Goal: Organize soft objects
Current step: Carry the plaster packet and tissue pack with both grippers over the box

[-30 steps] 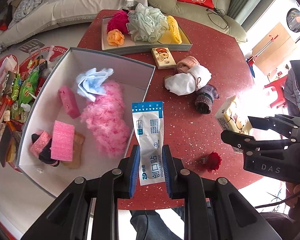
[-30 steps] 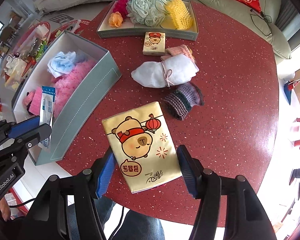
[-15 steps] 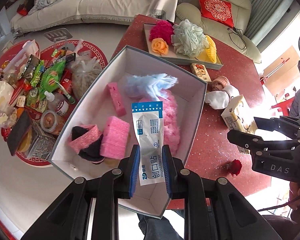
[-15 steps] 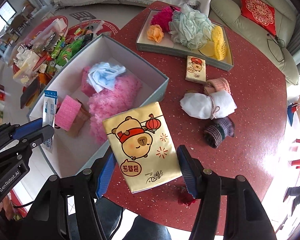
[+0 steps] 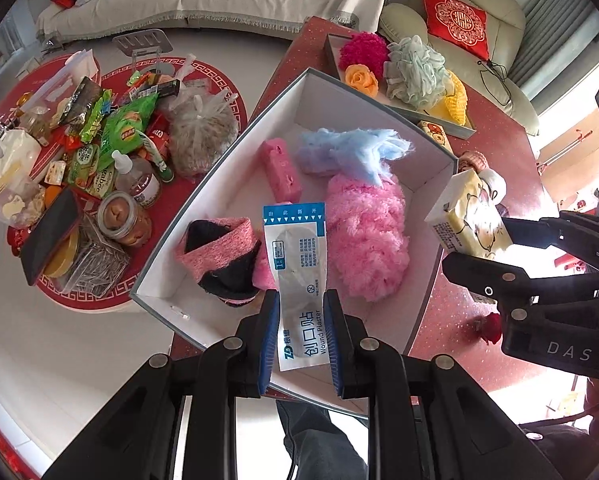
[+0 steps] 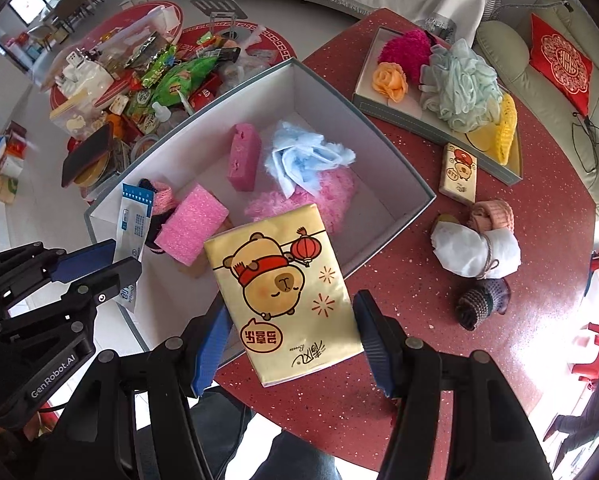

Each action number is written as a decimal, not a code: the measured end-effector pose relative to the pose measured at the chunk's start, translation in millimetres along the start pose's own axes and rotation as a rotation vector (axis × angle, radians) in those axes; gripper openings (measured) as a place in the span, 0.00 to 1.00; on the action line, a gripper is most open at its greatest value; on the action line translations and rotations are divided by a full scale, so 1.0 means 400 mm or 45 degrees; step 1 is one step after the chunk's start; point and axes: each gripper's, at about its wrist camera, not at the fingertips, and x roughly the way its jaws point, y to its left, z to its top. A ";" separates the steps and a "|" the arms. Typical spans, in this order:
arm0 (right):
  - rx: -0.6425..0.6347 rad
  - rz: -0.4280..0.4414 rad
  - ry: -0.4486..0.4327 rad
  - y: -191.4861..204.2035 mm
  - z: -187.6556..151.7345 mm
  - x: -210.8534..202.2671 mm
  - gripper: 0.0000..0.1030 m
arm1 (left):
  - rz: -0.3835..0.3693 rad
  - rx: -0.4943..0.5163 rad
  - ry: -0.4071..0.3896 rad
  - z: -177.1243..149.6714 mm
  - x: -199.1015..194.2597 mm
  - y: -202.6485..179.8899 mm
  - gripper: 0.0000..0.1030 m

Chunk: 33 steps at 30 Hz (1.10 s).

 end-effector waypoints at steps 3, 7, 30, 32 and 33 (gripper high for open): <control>-0.020 0.002 0.012 0.016 0.008 0.009 0.63 | -0.002 0.007 0.016 -0.004 0.010 0.002 0.23; -0.036 0.008 0.024 0.032 0.014 0.021 0.63 | -0.002 0.016 0.033 -0.007 0.021 0.002 0.23; -0.073 0.002 0.055 0.050 0.024 0.046 0.63 | 0.004 0.022 0.058 -0.002 0.048 0.013 0.23; -0.072 0.001 0.055 0.050 0.024 0.046 0.63 | 0.005 0.022 0.058 -0.002 0.048 0.014 0.23; -0.074 0.001 0.056 0.050 0.024 0.046 0.63 | 0.005 0.022 0.058 -0.001 0.048 0.013 0.23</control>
